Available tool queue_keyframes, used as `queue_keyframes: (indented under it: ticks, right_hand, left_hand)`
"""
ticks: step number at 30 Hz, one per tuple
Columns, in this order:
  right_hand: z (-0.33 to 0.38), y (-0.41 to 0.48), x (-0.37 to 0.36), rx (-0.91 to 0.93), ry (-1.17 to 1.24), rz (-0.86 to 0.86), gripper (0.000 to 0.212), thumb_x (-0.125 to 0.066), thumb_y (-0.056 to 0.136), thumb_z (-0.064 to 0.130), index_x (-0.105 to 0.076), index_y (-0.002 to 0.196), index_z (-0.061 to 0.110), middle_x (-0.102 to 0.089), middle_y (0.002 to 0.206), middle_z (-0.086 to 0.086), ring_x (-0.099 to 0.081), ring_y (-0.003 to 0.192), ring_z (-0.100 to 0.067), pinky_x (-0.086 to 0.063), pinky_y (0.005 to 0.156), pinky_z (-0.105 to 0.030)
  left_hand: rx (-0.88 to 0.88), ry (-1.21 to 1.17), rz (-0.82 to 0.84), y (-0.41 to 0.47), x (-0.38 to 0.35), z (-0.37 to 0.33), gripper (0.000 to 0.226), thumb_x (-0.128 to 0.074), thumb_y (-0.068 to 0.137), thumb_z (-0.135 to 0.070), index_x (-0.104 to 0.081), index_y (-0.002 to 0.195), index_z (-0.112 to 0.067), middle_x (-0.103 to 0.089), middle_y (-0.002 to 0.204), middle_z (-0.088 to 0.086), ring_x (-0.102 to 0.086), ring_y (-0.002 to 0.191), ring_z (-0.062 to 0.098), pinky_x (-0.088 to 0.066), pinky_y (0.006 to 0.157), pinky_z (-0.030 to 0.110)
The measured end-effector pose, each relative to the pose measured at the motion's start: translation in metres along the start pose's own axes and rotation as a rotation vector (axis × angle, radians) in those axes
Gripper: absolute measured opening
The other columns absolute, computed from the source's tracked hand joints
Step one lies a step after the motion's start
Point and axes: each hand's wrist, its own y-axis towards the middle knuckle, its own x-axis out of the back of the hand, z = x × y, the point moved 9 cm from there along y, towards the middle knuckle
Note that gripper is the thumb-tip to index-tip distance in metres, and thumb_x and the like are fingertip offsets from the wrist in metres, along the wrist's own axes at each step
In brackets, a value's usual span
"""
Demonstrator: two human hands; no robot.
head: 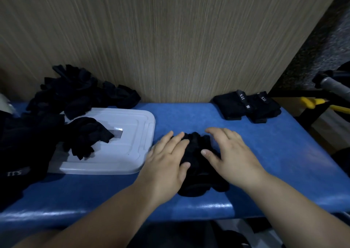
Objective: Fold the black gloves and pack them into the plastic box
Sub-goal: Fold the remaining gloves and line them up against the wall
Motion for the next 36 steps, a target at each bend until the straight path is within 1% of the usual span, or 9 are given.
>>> queue_keyframes:
  ticks: [3, 5, 11, 15, 17, 20, 24, 30, 36]
  right_hand:
    - [0.012, -0.005, -0.024, 0.103, -0.076, 0.186, 0.056, -0.033, 0.098, 0.048, -0.024, 0.150, 0.030, -0.017, 0.158, 0.013, -0.003, 0.147, -0.009, -0.012, 0.120, -0.036]
    - [0.007, -0.011, -0.043, 0.066, -0.133, 0.340, 0.058, -0.028, 0.101, 0.045, -0.007, 0.153, 0.030, 0.004, 0.160, 0.016, 0.018, 0.143, -0.003, 0.005, 0.120, -0.033]
    - [-0.007, -0.010, -0.048, -0.021, -0.244, 0.448, 0.065, -0.021, 0.097, 0.059, 0.010, 0.150, 0.039, 0.020, 0.157, 0.018, 0.025, 0.143, -0.009, 0.015, 0.118, -0.041]
    - [-0.008, -0.009, -0.035, -0.072, -0.028, 0.304, 0.071, -0.031, 0.094, 0.061, 0.003, 0.151, 0.038, 0.012, 0.160, 0.009, 0.014, 0.147, -0.009, 0.004, 0.120, -0.033]
    - [-0.015, -0.006, -0.013, -0.160, 0.115, 0.091, 0.063, -0.037, 0.094, 0.055, -0.024, 0.150, 0.030, -0.018, 0.158, 0.003, -0.010, 0.146, -0.014, -0.012, 0.117, -0.027]
    - [-0.027, -0.004, 0.003, -0.286, -0.014, -0.021, 0.045, -0.042, 0.093, 0.054, -0.059, 0.121, 0.023, -0.051, 0.123, 0.000, -0.041, 0.122, -0.021, -0.032, 0.099, -0.027]
    - [-0.029, -0.007, -0.013, -0.331, -0.053, 0.123, 0.040, -0.050, 0.090, 0.055, -0.058, 0.110, 0.022, -0.048, 0.108, 0.003, -0.046, 0.110, -0.020, -0.039, 0.092, -0.028]
    - [-0.047, -0.010, 0.012, -0.381, 0.153, 0.036, 0.017, -0.057, 0.092, 0.034, -0.045, 0.091, 0.021, -0.055, 0.082, 0.006, -0.055, 0.083, -0.019, -0.044, 0.070, -0.032]
    - [-0.094, -0.020, 0.043, -0.423, 0.125, -0.016, 0.027, -0.055, 0.094, 0.029, -0.040, 0.116, 0.025, -0.058, 0.087, 0.004, -0.058, 0.079, -0.020, -0.044, 0.063, -0.033]
  left_hand:
    - [-0.018, 0.035, 0.139, 0.001, -0.016, 0.002, 0.059, -0.028, 0.102, -0.041, -0.004, 0.154, -0.027, 0.004, 0.160, -0.016, 0.016, 0.145, 0.004, 0.013, 0.114, 0.026]
    - [0.002, 0.076, 0.229, 0.001, -0.026, 0.007, 0.059, -0.022, 0.102, -0.045, 0.002, 0.154, -0.027, 0.011, 0.160, -0.016, 0.020, 0.144, 0.004, 0.013, 0.116, 0.029]
    - [0.055, 0.150, 0.301, -0.002, -0.031, 0.010, 0.061, -0.016, 0.102, -0.048, 0.010, 0.152, -0.026, 0.020, 0.159, -0.008, 0.023, 0.144, 0.007, 0.014, 0.118, 0.034]
    - [0.060, 0.141, 0.296, -0.004, -0.031, 0.011, 0.061, -0.015, 0.102, -0.048, 0.011, 0.152, -0.026, 0.022, 0.158, -0.007, 0.025, 0.143, 0.006, 0.015, 0.118, 0.035]
    - [0.056, 0.137, 0.290, -0.004, -0.031, 0.011, 0.060, -0.015, 0.102, -0.048, 0.012, 0.152, -0.027, 0.022, 0.158, -0.009, 0.025, 0.142, 0.006, 0.014, 0.118, 0.035]
    - [0.056, 0.135, 0.280, -0.004, -0.032, 0.009, 0.060, -0.015, 0.101, -0.048, 0.011, 0.152, -0.028, 0.022, 0.157, -0.011, 0.025, 0.142, 0.004, 0.014, 0.119, 0.038]
    - [0.048, 0.097, 0.281, -0.003, -0.037, -0.002, 0.060, -0.017, 0.101, -0.049, 0.009, 0.152, -0.030, 0.021, 0.157, -0.013, 0.026, 0.141, 0.002, 0.015, 0.118, 0.041]
    - [0.063, -0.030, 0.229, 0.010, -0.040, -0.027, 0.061, -0.025, 0.100, -0.050, 0.002, 0.153, -0.033, 0.013, 0.158, -0.019, 0.020, 0.143, 0.001, 0.013, 0.119, 0.039]
    - [-0.003, -0.048, 0.313, 0.038, -0.061, -0.080, 0.061, -0.026, 0.101, -0.049, -0.001, 0.153, -0.032, 0.008, 0.160, -0.016, 0.019, 0.145, 0.007, 0.013, 0.118, 0.045]
